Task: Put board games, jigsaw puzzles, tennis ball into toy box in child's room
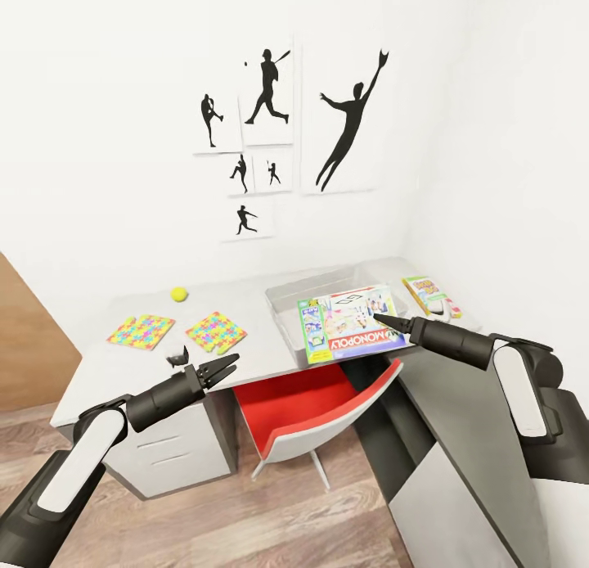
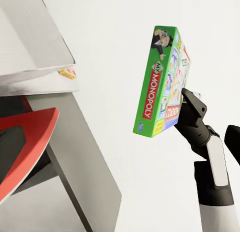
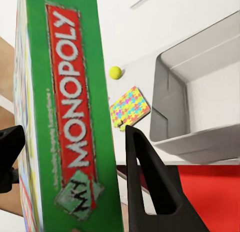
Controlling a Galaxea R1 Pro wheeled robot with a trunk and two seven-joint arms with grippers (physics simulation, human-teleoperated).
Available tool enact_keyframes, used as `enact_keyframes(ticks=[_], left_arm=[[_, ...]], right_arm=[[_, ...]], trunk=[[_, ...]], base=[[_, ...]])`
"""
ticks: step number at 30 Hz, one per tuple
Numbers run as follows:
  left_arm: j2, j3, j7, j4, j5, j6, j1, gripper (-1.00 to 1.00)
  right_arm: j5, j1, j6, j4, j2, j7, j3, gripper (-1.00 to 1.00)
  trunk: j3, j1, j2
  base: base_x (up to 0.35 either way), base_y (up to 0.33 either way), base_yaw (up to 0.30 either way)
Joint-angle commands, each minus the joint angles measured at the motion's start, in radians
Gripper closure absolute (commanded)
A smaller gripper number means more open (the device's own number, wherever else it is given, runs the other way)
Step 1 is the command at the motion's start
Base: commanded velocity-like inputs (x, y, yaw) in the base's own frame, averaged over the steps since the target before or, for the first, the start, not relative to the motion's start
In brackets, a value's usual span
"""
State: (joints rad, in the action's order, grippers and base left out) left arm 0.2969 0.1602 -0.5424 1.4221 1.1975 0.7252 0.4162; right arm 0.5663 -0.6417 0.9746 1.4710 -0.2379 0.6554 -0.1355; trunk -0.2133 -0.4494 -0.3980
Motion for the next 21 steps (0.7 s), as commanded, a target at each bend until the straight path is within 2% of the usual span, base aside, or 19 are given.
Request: enact_keyframes(ticks=[1,15,21], left_arm=[[0.001,0.001,0.001,0.000,0.007,0.005,0.001,-1.00],[0.001,0.001,0.001,0.000,0.007,0.005,0.001,-1.00],[0.001,0.001,0.001,0.000,0.007,0.006,0.001,-1.00]], right_arm=[[0.000,-0.001,0.006,0.000,0.000,0.003,-0.001,1.00],[0.000,-0.001,0.007,0.000,0.000,0.003,-0.001,1.00],[0.000,-0.001,0.007,0.000,0.000,0.003,-0.001,1.00]], trunk=[[-0.002,-0.001,-0.002],[-0.002,-0.001,-0.002],[-0.002,-0.001,-0.002]], base=[[0.000,-0.010,0.005],[0.000,-0.002,0.007],[0.000,0.000,0.207]])
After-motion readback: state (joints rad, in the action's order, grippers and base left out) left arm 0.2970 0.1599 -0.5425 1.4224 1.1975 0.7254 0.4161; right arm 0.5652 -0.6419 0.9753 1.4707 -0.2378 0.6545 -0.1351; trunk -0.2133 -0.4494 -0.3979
